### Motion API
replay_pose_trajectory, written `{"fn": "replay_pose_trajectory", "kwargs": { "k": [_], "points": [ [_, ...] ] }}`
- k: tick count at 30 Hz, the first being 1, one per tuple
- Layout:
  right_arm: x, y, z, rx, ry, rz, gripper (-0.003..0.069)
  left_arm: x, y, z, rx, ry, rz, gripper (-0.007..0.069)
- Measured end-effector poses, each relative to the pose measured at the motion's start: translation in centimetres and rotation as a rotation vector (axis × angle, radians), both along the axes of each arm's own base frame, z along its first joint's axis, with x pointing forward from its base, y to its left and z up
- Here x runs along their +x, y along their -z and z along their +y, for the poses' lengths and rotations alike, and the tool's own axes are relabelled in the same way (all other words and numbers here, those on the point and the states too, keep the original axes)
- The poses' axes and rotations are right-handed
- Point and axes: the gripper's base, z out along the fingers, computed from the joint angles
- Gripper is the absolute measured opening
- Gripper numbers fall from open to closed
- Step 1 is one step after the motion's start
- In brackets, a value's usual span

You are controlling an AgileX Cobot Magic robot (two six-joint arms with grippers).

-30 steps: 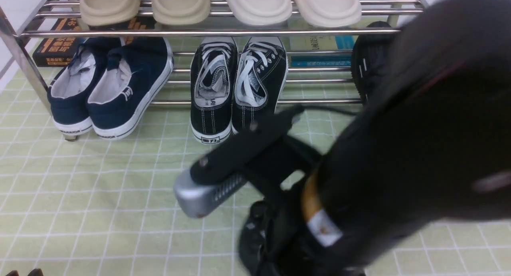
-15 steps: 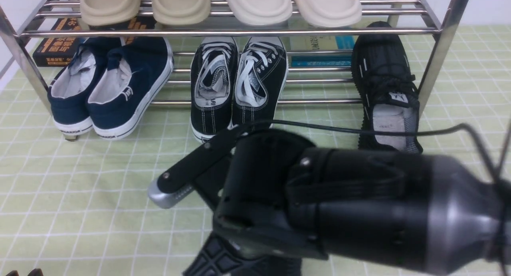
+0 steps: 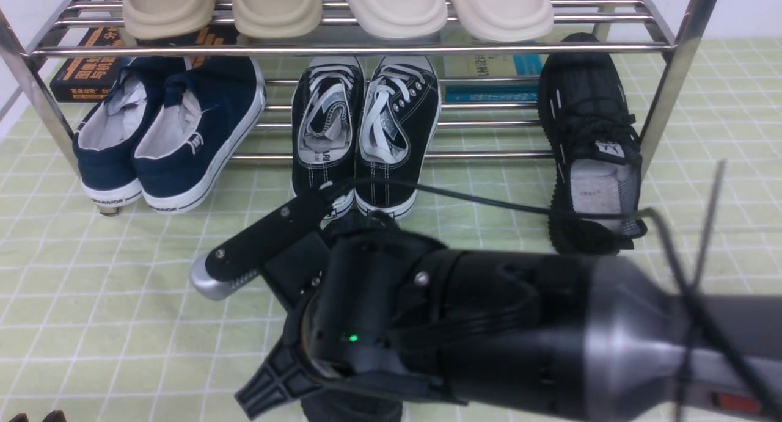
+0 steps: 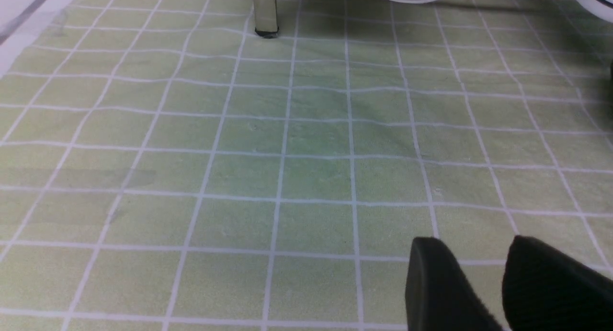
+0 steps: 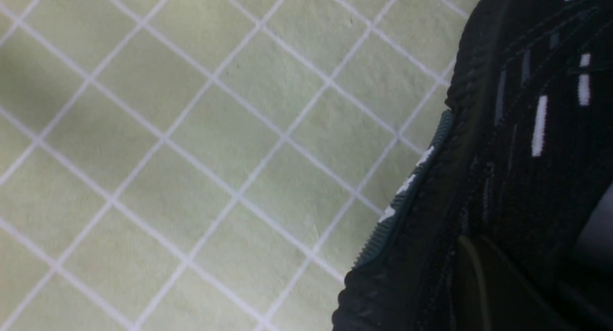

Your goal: Take the shoes off the shelf with your hand from the green coffee tablecloth.

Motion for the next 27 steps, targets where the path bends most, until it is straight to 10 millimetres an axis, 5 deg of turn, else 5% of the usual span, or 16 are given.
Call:
{"fn": "replay_pose_trajectory", "kwargs": {
  "k": [8, 13, 15, 17, 21, 23, 25, 27],
  "points": [
    [0.3, 1.7, 1.0, 0.049, 0.05, 0.028, 0.004, 0.0, 0.0, 0.0, 0.0, 0.0, 0.0, 0.0241],
    [0.4, 1.4, 1.2, 0.072, 0.052, 0.023, 0.0148, 0.0, 0.0, 0.0, 0.0, 0.0, 0.0, 0.0241],
    [0.4, 0.7, 1.4, 0.088, 0.061, 0.029, 0.026, 0.0, 0.0, 0.0, 0.0, 0.0, 0.0, 0.0241],
    [0.2, -0.4, 1.2, 0.077, 0.072, 0.053, 0.0358, 0.0, 0.0, 0.0, 0.0, 0.0, 0.0, 0.0241],
    [-0.3, -4.4, 0.0, -0.024, -0.012, 0.041, 0.0419, 0.0, 0.0, 0.0, 0.0, 0.0, 0.0, 0.0241],
    [-0.5, -6.0, -0.6, -0.071, -0.051, 0.026, 0.0409, 0.0, 0.0, 0.0, 0.0, 0.0, 0.0, 0.0241],
    [-0.9, -10.2, -2.7, -0.121, -0.124, -0.021, 0.0309, 0.0, 0.0, 0.0, 0.0, 0.0, 0.0, 0.0241],
    [-0.9, -12.0, -3.7, -0.106, -0.144, -0.05, 0.025, 0.0, 0.0, 0.0, 0.0, 0.0, 0.0, 0.0241]
  ]
}}
